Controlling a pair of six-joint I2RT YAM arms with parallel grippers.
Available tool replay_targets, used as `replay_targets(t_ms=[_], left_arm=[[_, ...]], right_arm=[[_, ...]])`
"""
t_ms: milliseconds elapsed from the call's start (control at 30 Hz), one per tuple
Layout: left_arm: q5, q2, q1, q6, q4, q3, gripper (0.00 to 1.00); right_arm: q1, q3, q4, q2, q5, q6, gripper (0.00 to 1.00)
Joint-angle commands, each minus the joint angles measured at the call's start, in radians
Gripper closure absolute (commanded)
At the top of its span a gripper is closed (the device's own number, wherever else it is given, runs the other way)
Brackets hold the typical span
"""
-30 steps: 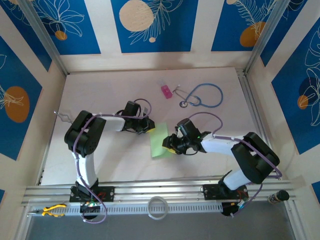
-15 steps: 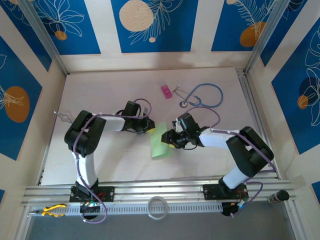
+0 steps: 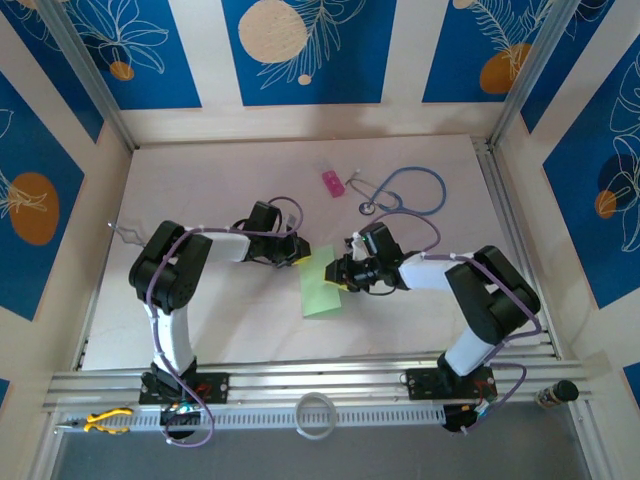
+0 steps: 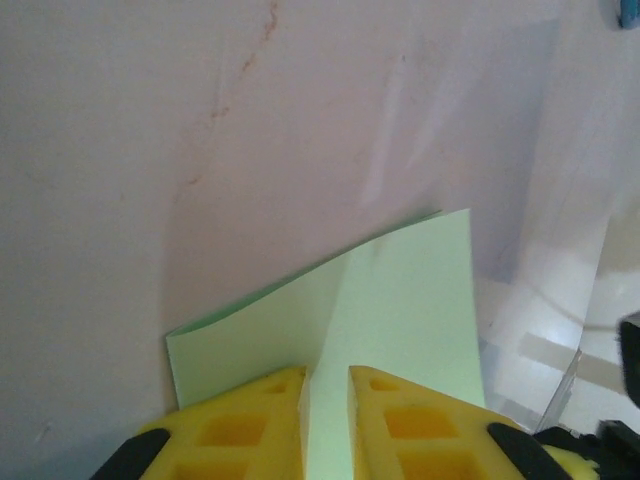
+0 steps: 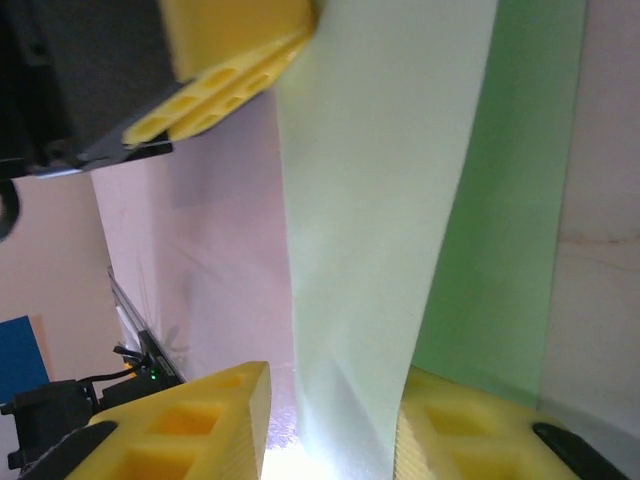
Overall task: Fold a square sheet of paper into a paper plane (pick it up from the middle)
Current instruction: Fold the triangle a second time at the center of the table.
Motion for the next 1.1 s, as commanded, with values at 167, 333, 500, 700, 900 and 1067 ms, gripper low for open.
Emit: replay_targets(t_ms=[167,333,500,700,900,1067], left_arm=[[0.023,-0.055,0.008,0.007,-0.041,0.024,0.72],[-0.016,-0.157,0.008,0.044,-0.084,0.012,0.59],[-0.051,-0.267,0.008,0.102,-0.105,-0.027,0.48],[-0.072,-0.361,0.002,0.155,-0.049,-0.106,0.47],[-0.141,-0.472,-0.097,0.329,0.040,-0.214,0.48],[-0.287,-0.560,-0.270,0.582,0.072,-0.294,0.47]], right_arm=[[-0.008,-0.022,-0.002,0.039,-0.005,0.004,0.80],[-0.008,-0.016,-0.005,0.051,0.016,0.038,0.87],[-0.011,-0.007,-0.030,0.033,0.075,0.057,0.91],[-0.028,-0.013,-0.050,0.006,0.135,0.105,0.91],[-0.044,-0.014,-0.059,-0.015,0.119,0.161,0.90],[-0.045,-0.002,-0.075,-0.009,0.082,0.177,0.88]])
